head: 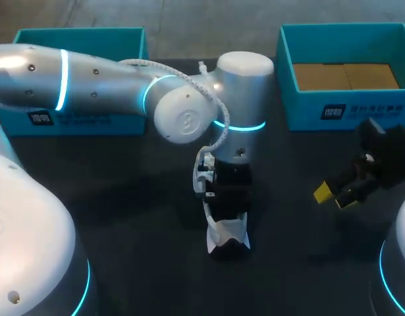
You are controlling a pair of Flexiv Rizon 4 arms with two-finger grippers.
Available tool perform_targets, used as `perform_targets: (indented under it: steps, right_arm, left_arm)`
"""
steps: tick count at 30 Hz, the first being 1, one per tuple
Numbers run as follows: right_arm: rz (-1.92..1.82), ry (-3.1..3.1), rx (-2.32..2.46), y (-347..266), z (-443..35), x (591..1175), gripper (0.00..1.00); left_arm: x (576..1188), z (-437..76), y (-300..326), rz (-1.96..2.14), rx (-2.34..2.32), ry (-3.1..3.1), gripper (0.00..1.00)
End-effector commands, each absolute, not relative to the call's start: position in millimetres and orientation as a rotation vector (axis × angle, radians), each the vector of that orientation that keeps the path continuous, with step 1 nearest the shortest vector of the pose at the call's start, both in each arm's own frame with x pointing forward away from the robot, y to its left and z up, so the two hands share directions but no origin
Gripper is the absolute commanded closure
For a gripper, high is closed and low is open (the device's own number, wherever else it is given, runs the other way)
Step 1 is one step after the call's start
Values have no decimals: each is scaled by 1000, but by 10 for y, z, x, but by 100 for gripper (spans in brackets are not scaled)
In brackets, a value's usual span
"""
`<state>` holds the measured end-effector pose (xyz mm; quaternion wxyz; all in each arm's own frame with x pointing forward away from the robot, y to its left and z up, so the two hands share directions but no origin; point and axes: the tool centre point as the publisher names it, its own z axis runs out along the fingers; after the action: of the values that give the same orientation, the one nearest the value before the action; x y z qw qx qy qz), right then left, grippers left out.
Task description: Take the shoe out of the shoebox, open the shoe tongue, remove and reinsert the insole, then place the shoe into the shoebox
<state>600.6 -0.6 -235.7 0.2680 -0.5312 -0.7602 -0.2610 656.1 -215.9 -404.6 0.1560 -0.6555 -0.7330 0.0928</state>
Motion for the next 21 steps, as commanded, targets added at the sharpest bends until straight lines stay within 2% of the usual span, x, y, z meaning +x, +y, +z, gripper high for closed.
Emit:
perform_targets:
  steps: [1, 7, 21]
  right_arm:
    - [-702, -2051, -1436, -7, -2354, 5992, 0]
    - [-702, -2051, -1436, -7, -2354, 5992, 0]
    - [-702, -2051, -1436, -7, -2354, 5992, 0]
  left_arm:
    - [6644, -3850, -2096, 319, -1906, -2134, 100]
    - [6696, -3714, -2132, 374, -1907, -2128, 100]
    - [6476, -4010, -2127, 255, -1910, -1959, 100]
